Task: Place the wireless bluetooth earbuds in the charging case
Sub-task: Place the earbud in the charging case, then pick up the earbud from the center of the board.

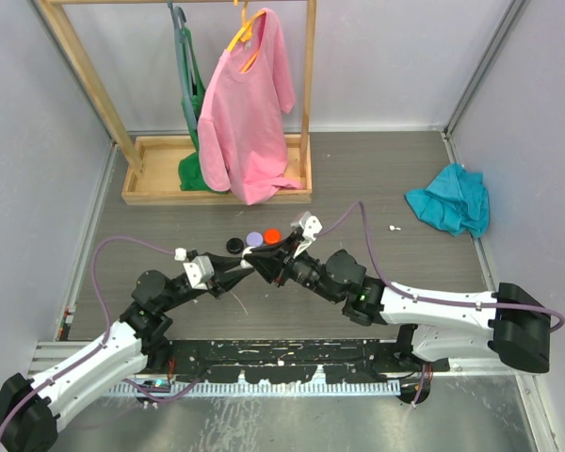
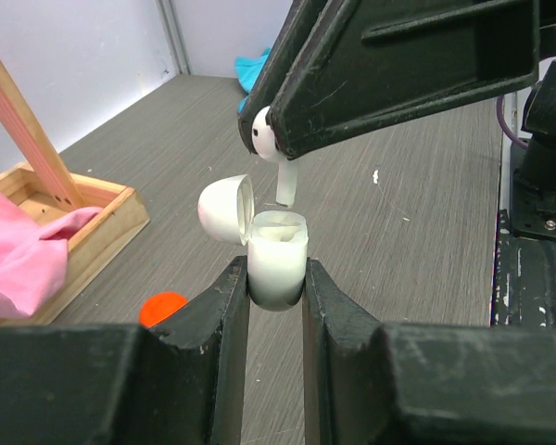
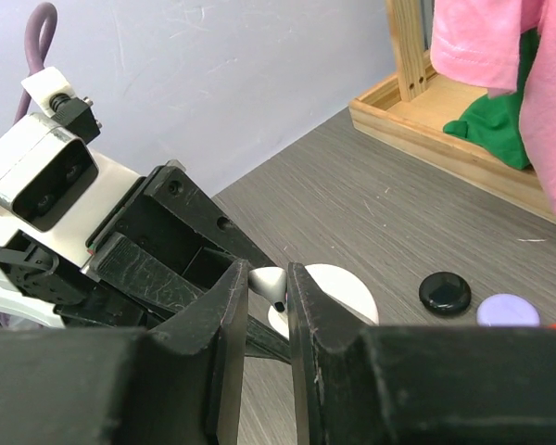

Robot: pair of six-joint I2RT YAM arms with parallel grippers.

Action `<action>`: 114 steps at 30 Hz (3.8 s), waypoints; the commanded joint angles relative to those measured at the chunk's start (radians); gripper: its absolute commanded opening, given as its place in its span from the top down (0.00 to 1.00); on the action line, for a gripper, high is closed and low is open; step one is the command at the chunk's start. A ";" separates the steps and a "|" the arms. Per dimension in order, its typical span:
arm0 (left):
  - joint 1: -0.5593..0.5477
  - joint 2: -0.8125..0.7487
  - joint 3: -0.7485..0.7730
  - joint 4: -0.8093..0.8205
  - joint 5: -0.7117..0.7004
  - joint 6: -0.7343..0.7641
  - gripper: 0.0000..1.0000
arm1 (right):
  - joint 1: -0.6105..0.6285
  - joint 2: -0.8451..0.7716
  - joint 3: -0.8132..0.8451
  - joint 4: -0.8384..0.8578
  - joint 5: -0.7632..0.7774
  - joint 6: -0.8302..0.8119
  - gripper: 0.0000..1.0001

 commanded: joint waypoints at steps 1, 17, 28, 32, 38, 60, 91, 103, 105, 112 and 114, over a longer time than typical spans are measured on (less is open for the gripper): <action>-0.003 -0.020 -0.003 0.056 -0.014 0.003 1.00 | 0.008 0.008 -0.010 0.119 0.016 -0.002 0.82; -0.004 -0.039 -0.017 0.078 -0.029 -0.006 1.00 | 0.010 0.029 -0.019 0.088 0.013 0.014 0.82; -0.004 -0.043 -0.021 0.085 -0.029 -0.009 1.00 | 0.010 0.058 -0.017 0.111 -0.006 0.037 0.82; -0.003 -0.043 -0.022 0.086 -0.030 -0.009 1.00 | 0.010 0.062 -0.016 0.108 -0.004 0.047 0.82; -0.004 -0.040 -0.023 0.088 -0.031 -0.009 1.00 | 0.010 0.061 -0.005 0.088 0.004 0.057 0.70; -0.004 -0.023 -0.024 0.078 -0.079 -0.001 1.00 | -0.040 -0.084 0.226 -0.571 0.210 -0.090 0.39; -0.004 -0.054 -0.018 0.052 -0.092 -0.010 1.00 | -1.105 0.328 0.311 -0.884 -0.050 0.002 0.36; -0.003 -0.070 -0.021 0.053 -0.086 -0.018 1.00 | -1.292 0.540 0.398 -0.771 -0.293 -0.040 0.32; -0.004 -0.071 -0.022 0.056 -0.086 -0.018 1.00 | -1.315 0.559 0.402 -0.773 -0.319 -0.041 0.32; -0.004 -0.061 -0.024 0.071 -0.082 -0.025 1.00 | -1.335 0.592 0.406 -0.848 -0.322 -0.034 0.34; -0.004 -0.063 -0.025 0.071 -0.080 -0.025 1.00 | -1.335 0.583 0.382 -0.883 -0.334 -0.026 0.35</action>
